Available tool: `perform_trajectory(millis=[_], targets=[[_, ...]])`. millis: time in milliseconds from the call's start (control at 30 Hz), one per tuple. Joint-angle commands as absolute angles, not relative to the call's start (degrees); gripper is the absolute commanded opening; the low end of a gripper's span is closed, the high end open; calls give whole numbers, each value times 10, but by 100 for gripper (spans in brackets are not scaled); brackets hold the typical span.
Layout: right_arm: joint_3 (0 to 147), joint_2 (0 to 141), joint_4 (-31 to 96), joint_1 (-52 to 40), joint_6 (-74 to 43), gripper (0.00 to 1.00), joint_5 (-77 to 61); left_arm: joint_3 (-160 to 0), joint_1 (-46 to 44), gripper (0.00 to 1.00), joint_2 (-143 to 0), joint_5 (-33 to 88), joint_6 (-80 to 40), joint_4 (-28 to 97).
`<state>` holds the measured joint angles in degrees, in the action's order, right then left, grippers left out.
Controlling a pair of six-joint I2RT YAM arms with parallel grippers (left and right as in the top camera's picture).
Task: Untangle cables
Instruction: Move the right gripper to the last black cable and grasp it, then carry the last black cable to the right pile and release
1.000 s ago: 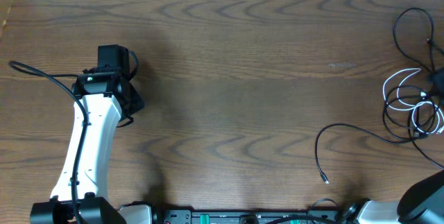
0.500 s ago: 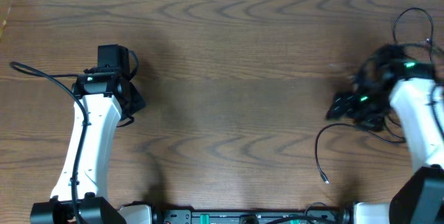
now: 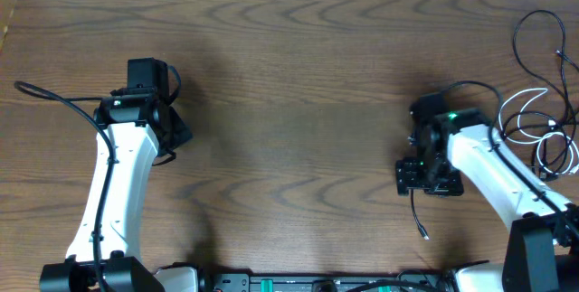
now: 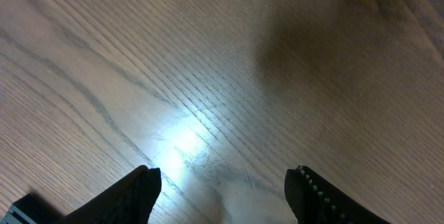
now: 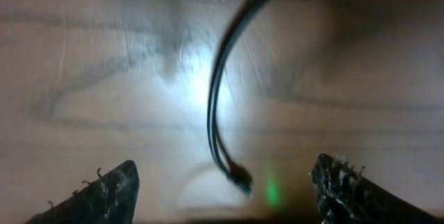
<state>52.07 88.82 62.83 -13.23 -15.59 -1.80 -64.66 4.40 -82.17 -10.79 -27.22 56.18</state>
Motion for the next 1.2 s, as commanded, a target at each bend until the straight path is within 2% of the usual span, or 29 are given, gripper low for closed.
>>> perform_trajectory(millis=[0,67,133,200,633,767,900,1167], targets=[[495,881,592,-170,-209,75,20,-640,45,63,-819,-109,-277,564],[484,881,569,-187,-216,71,20,-640,45,63,-819,-109,-277,565],[474,881,541,-202,-224,59,20,-640,45,63,-819,-109,-277,565],[464,881,518,-215,-230,55,21,-640,45,63,-819,-109,-277,565],[417,881,499,-250,-362,49,103,-640,45,64,-819,-109,-277,565],[399,881,480,-250,-369,32,105,-640,45,64,-819,-109,-277,565],[396,881,468,-250,-369,1,102,-640,45,64,-819,-109,-277,565],[458,866,436,-193,-362,1,117,-640,45,64,-819,-109,-277,565]])
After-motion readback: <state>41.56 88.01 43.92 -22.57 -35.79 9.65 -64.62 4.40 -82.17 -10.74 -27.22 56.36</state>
